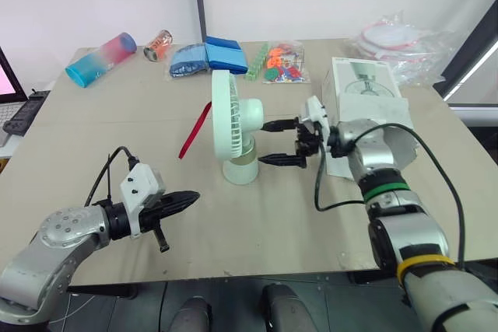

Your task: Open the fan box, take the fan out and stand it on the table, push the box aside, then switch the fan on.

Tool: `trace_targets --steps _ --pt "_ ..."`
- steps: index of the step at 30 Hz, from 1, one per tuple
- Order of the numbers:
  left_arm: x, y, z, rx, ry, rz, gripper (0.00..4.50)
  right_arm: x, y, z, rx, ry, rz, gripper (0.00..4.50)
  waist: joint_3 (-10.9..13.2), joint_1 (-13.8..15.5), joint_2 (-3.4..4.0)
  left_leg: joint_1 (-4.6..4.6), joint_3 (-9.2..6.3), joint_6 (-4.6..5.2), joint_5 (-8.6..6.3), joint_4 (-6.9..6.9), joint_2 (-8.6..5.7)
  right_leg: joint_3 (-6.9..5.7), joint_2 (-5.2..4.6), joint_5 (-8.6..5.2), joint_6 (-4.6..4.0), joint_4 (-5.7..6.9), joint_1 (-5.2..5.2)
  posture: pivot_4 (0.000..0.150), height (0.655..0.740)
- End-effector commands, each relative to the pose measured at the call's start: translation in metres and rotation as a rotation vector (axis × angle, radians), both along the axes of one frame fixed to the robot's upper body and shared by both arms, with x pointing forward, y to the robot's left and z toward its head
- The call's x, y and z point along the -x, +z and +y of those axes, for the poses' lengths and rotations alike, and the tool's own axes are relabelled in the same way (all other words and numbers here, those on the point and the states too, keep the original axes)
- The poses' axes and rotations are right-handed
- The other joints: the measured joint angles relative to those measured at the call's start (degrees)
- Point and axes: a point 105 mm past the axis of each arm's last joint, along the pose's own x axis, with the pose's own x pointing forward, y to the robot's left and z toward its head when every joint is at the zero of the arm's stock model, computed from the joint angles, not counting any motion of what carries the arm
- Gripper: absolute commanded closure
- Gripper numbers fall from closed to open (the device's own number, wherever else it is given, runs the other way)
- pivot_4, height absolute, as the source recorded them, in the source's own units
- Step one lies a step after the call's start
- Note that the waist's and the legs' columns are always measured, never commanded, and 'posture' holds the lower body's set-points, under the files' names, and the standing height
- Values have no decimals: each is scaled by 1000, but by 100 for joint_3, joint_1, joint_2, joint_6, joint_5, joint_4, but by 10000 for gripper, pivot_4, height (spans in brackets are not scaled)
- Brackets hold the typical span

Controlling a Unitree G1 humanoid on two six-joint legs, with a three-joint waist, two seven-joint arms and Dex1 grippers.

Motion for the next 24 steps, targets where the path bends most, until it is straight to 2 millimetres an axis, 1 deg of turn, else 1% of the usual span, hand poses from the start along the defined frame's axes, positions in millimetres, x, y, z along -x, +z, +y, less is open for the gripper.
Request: trace_targets --steps 1,3,5,6,7,8,9,11,12,13,14,15,20,24 --pt "-11 3 14 5 132 -35 45000 10 10 -18 -13 -64 -70 855 0 5 0 -1 1 1 -1 1 -1 1 -1 0 0 0 0 1500 7400" --pt "-17 -1 21 18 216 -39 39185 21 2 -25 -7 -106 -73 0 0 8 0 1 1 21 -12 1 -1 0 -1 0 0 0 1 1500 7400" --pt "-19 -5 24 28 271 -47 32985 33 -6 -28 -11 -151 -63 0 0 5 0 2 0 27 -15 2 1 0 1 0 0 1 2 1500 7400" --pt "-20 -8 25 28 299 -49 30790 38 -10 -29 -17 -176 -55 0 0 2 0 2 1 27 -15 1 1 1 1 0 0 1 2 1500 7400" --pt "-21 -12 26 26 328 -49 24513 43 -17 -29 -22 -211 -46 0 0 2 0 2 2 28 -15 1 1 2 1 0 0 1 1 1500 7400" --pt "-23 -16 28 21 360 -55 22812 48 -25 -30 -21 -241 -33 0 -1 6 2 4 4 28 -15 1 1 3 1 0 0 2 2 1500 7400" --pt "-24 -22 29 14 394 -58 19050 53 -36 -31 -13 -276 -29 0 -5 20 1 7 7 27 -15 1 0 7 0 1 2 3 3 1500 7400" --pt "-26 -27 31 42 451 -62 14131 59 -52 -33 -11 -340 -11 0 -6 31 0 13 3 28 -16 0 0 4 1 1 2 0 15 1500 7400" --pt "-26 -28 32 81 472 -44 9321 60 -57 -35 -8 -364 -9 0 -5 34 -1 12 4 28 -15 2 -3 6 -1 1 3 -2 15 1500 7400" --pt "-25 -29 32 109 485 -32 7121 61 -60 -36 -6 -379 -8 0 -4 36 -2 12 6 28 -15 4 -4 7 -2 1 3 -1 15 1500 7400" --pt "-24 -32 33 96 495 -40 3174 61 -63 -37 -10 -396 -8 0 -4 37 -2 11 6 27 -15 5 -5 8 -2 4 7 -3 15 1500 7400" --pt "-24 -35 35 87 510 -43 128 61 -66 -41 -15 -419 -6 0 -4 32 -2 12 7 27 -15 5 -5 10 -2 4 7 -1 15 1500 7400" --pt "-20 -47 39 56 520 -51 128 61 -78 -54 -12 -457 -5 0 -5 23 -4 18 8 27 -15 2 -2 10 5 4 7 -3 20 1500 7400" --pt "-18 -57 39 -15 488 -68 128 62 -82 -54 -25 -449 -2 0 -5 25 -4 17 7 27 -15 2 -2 9 4 4 6 -8 22 1500 7400"
